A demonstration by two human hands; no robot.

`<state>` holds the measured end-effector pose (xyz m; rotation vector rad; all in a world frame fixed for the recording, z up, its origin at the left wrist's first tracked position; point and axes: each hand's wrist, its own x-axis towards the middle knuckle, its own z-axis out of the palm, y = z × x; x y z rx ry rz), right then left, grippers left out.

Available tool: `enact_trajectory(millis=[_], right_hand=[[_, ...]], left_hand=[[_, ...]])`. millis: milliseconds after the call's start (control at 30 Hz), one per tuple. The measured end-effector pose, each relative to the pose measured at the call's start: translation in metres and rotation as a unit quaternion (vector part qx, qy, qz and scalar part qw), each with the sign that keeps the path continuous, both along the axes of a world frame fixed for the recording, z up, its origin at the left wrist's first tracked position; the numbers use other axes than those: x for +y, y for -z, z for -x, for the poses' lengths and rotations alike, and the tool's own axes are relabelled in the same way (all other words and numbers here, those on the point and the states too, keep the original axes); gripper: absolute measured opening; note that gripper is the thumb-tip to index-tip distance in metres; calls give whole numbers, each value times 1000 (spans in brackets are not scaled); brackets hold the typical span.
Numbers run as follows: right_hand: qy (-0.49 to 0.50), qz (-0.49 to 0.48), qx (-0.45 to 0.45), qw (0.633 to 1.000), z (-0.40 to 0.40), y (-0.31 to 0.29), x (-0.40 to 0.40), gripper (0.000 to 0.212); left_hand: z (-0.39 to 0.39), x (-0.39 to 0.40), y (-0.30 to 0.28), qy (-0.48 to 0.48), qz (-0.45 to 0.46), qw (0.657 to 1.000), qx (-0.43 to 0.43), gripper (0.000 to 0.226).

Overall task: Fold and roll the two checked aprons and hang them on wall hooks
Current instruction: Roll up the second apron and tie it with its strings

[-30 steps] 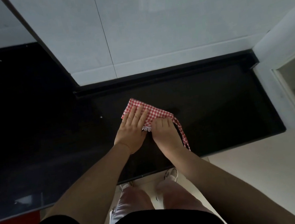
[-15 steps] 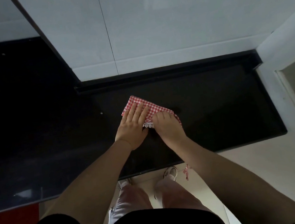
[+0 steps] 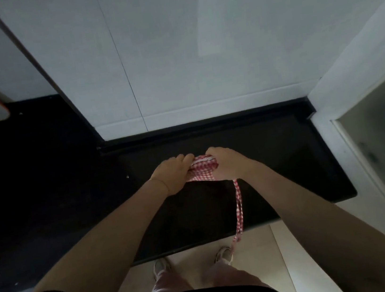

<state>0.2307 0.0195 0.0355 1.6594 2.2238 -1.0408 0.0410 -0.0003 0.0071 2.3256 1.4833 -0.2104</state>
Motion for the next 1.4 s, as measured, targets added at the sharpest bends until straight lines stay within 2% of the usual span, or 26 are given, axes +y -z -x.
enact_trajectory(millis=[67, 100, 167, 233, 300, 333, 433, 500, 633, 733, 900, 1000, 1067, 1133, 1200, 1300, 1400], right_hand=[[-40, 51, 5, 998, -8, -26, 10, 76], [-52, 49, 7, 997, -12, -36, 14, 80], [-23, 13, 54, 998, -24, -63, 24, 65], [64, 9, 158, 985, -39, -89, 32, 46], [134, 15, 250, 959, -50, -113, 38, 41], [143, 0, 267, 953, -54, -125, 41, 39], [111, -51, 244, 962, -60, -159, 49, 36], [85, -74, 231, 966, -66, -181, 52, 34], [82, -100, 244, 961, -78, -202, 52, 38], [96, -136, 242, 956, -83, -206, 54, 40], [105, -173, 247, 948, -98, -217, 55, 36], [99, -190, 252, 944, -108, -222, 55, 34], [93, -189, 250, 945, -117, -226, 57, 32], [93, -171, 253, 948, -127, -229, 57, 31], [105, -151, 276, 944, -132, -229, 57, 34], [193, -190, 337, 901, -132, -225, 57, 39], [293, -298, 316, 852, -137, -224, 58, 16]], left_hand=[[-3, 11, -26, -3, 34, 999, -5, 56], [-5, 16, -37, -10, 43, 999, -14, 55], [-8, 29, -71, -17, 62, 997, -47, 48], [-14, 40, -109, -20, 89, 993, -78, 40], [-21, 47, -147, -30, 123, 990, -66, 43], [-24, 52, -165, -33, 128, 990, -52, 43], [-35, 63, -203, -28, 85, 996, 9, 38], [-45, 69, -227, -26, 56, 997, 47, 49], [-67, 73, -257, -57, 82, 994, 46, 50], [-82, 73, -262, -58, 36, 995, 76, 42], [-110, 68, -267, -119, 23, 992, -45, 36], [-115, 69, -259, -170, 26, 971, -166, 38], [-115, 69, -259, -194, 65, 952, -225, 35], [-114, 67, -263, -182, 114, 942, -257, 32], [-111, 69, -265, -153, 115, 947, -259, 33], [-110, 70, -263, -182, 70, 934, -301, 23], [-107, 74, -263, -240, 75, 896, -366, 23]])
